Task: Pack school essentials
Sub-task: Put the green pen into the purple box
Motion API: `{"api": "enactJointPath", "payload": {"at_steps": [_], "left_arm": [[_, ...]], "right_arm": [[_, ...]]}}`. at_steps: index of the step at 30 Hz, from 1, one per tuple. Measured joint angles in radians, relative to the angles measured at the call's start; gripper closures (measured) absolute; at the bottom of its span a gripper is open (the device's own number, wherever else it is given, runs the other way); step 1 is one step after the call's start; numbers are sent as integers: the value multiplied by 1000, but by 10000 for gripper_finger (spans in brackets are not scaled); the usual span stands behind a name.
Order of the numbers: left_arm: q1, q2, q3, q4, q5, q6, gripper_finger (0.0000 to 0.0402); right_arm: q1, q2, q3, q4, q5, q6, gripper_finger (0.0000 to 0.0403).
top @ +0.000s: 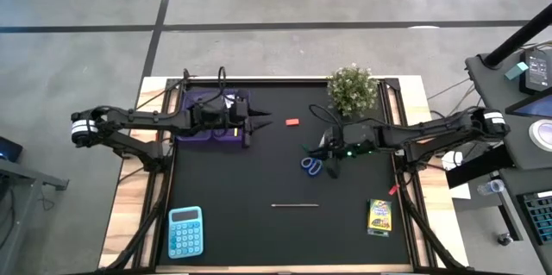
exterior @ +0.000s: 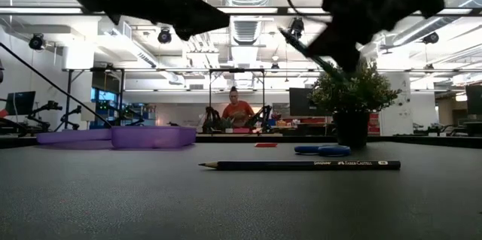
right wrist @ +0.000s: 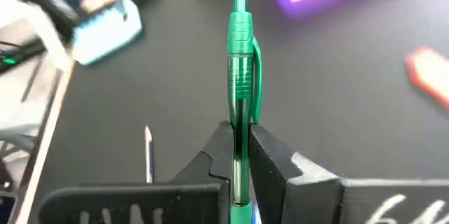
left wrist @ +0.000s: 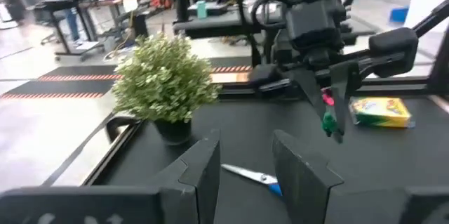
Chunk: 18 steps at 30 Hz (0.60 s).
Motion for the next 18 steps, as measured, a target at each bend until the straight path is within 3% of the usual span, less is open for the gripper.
{"api": "enactJointPath", "payload": {"at_steps": [8,18], "left_arm": [[-26,0,-58,100,81,-53,289],[-67,0,-60,100,225,-70,289]], "right_arm": [[-9,196,0,519,4,-246,383],[-14,417,47,935,4,-293,383]]}}
